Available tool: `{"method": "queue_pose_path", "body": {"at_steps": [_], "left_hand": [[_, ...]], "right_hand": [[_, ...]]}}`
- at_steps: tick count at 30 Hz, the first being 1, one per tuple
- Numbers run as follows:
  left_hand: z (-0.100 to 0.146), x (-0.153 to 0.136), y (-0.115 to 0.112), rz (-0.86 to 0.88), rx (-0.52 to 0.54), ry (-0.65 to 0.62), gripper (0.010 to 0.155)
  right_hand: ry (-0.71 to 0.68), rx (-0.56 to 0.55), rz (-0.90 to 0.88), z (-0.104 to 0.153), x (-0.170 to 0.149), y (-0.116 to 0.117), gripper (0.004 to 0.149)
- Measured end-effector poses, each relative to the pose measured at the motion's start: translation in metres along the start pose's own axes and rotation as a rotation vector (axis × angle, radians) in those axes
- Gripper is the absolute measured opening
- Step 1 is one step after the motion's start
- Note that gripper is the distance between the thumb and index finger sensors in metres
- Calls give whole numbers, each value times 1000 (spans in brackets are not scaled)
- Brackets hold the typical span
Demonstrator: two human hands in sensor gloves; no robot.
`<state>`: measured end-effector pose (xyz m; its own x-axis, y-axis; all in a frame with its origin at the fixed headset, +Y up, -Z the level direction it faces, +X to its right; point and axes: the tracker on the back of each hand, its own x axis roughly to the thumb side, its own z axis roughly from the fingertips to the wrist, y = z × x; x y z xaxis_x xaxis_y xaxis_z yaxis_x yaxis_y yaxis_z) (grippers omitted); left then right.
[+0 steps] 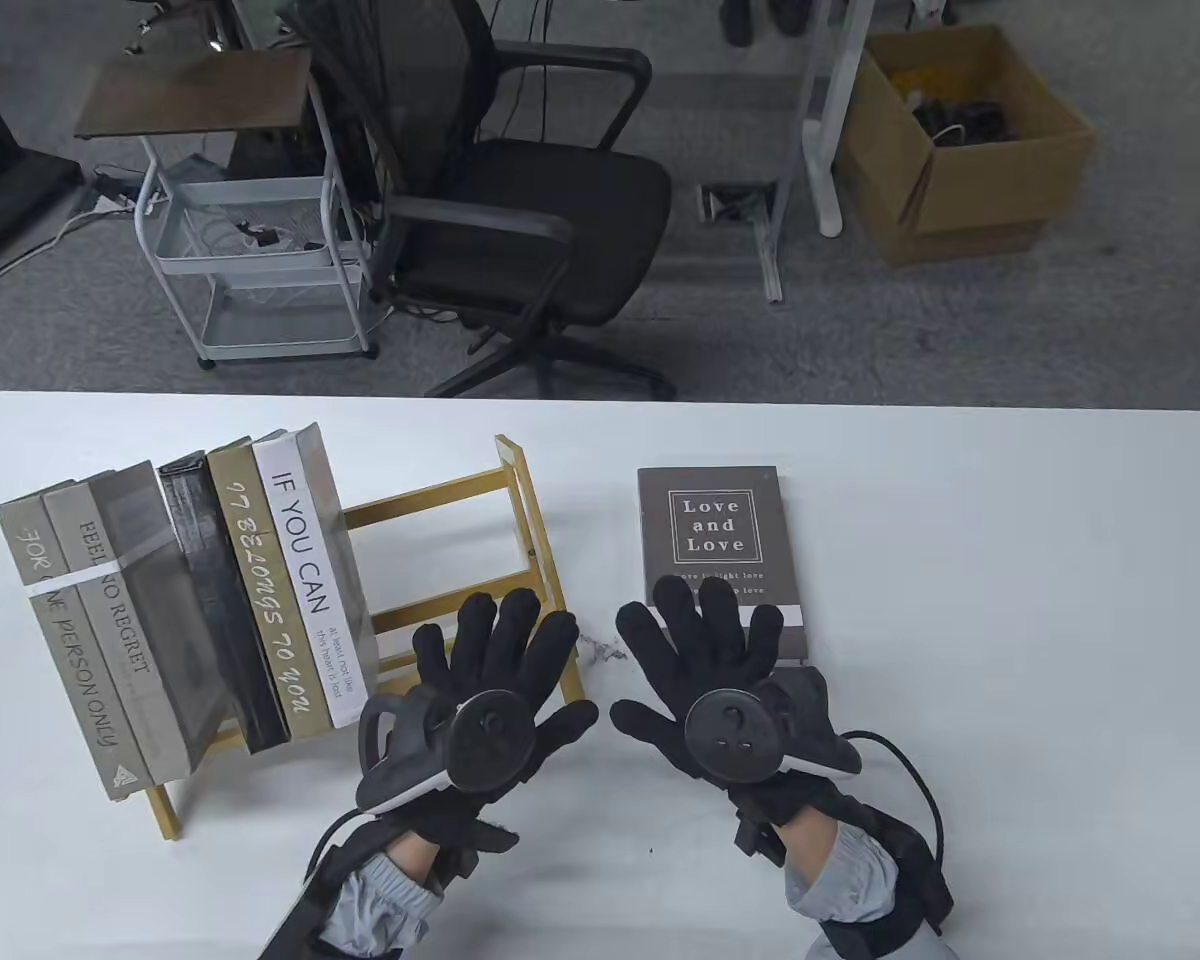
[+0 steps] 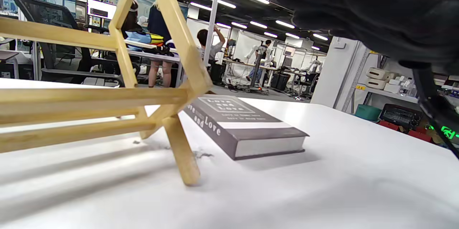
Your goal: Push a thick book into a tightly packed book rack slot
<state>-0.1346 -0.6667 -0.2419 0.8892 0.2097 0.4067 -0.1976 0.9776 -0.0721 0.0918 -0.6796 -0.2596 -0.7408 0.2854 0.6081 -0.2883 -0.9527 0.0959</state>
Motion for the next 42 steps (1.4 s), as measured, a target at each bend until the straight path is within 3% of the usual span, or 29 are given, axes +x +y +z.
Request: {"method": "queue_pose_path", "body": {"at_steps": [12,17,24,28,34,39,42], "left_hand": [[0,-1,1,2,6,5,78],[1,-4,2,17,15,5,78],[1,-6,3,29,19,7,78],[1,-6,3,33,14,7,78],[2,-9,5,49,18,4,78],[2,-11,6,56,23,9,78],[3,-13,7,61,26,14,78]], "right_hand": [[18,-29,-17,1,-4,-2,79],[117,-42,-31,1,-20,-6,81],[381,-55,-62,4,-72,-8,85],[594,24,-71,-1,-119,6,86],[901,134,-223,-9,-181,35,82],[1051,216,-306,-17,-202,50,76],[1080,222,-348,-22,-206,52,65]]}}
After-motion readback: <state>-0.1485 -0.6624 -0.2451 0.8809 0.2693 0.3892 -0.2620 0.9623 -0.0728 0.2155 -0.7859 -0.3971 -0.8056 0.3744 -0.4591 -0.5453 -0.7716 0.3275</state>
